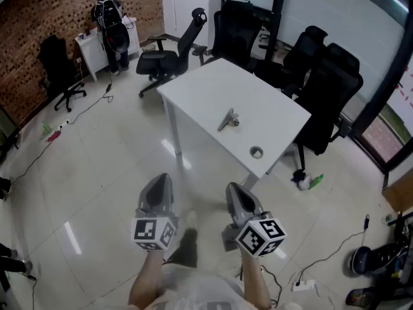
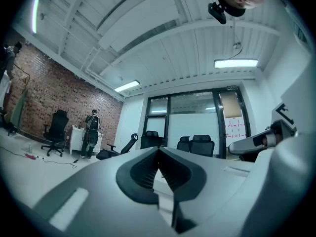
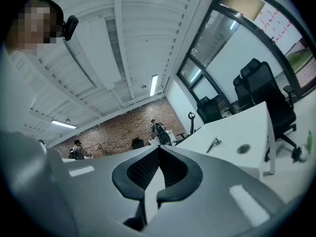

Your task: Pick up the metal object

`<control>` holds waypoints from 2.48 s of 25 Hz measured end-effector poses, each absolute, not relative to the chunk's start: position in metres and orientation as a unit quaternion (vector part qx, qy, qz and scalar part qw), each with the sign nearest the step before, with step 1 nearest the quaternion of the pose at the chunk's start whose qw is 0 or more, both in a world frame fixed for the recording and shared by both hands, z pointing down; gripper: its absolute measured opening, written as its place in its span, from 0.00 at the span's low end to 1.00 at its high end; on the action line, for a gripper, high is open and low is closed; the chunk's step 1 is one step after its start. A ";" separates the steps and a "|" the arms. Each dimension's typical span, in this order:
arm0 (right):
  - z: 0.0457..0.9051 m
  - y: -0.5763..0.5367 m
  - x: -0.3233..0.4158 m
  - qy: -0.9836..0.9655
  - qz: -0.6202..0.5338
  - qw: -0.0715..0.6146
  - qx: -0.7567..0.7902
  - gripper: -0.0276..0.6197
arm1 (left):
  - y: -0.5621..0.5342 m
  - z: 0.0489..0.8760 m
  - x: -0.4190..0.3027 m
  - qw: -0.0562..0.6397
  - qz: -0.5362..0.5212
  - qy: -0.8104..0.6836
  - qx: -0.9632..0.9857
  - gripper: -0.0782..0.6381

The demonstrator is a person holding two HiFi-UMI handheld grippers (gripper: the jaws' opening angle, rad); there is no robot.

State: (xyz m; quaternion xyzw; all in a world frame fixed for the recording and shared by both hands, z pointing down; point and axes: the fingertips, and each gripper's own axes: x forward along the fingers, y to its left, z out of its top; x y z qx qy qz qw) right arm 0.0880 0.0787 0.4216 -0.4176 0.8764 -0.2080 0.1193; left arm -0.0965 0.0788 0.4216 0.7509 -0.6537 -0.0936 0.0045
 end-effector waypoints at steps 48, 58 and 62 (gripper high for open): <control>0.454 -0.245 0.081 0.803 -0.233 0.067 -0.545 0.06 | -0.267 0.428 -0.045 0.043 -0.043 -0.528 0.847 0.10; 0.557 -0.271 0.115 0.743 -0.301 0.031 -0.597 0.30 | -0.271 0.466 -0.028 0.071 -0.005 -0.504 0.860 0.10; 0.602 -0.281 0.121 0.718 -0.316 -0.021 -0.620 0.35 | -0.280 0.470 -0.034 0.073 0.003 -0.508 0.858 0.10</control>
